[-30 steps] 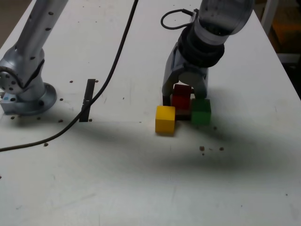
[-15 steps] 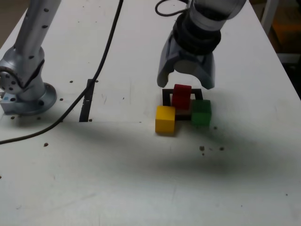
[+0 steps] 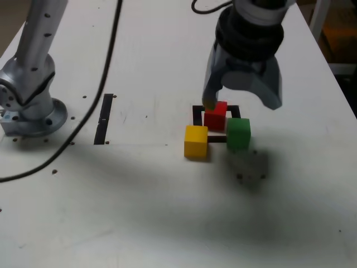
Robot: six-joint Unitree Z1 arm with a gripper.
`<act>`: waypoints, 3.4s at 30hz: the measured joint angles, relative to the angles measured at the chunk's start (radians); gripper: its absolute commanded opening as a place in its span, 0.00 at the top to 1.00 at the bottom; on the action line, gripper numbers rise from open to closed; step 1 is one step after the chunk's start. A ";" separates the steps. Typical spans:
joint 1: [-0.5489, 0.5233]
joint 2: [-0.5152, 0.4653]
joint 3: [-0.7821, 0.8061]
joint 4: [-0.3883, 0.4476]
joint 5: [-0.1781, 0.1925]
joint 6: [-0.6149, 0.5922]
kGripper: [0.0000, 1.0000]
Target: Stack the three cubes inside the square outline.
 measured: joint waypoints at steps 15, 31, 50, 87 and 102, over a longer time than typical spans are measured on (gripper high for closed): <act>-0.046 -0.070 0.236 0.045 -0.071 -0.069 0.01; -0.086 -0.113 0.400 -0.182 -0.095 -0.068 0.01; -0.115 -0.067 0.419 -0.228 -0.059 -0.057 0.09; -0.106 -0.026 0.397 -0.258 -0.051 -0.031 0.59; -0.106 -0.026 0.396 -0.257 -0.051 -0.047 0.67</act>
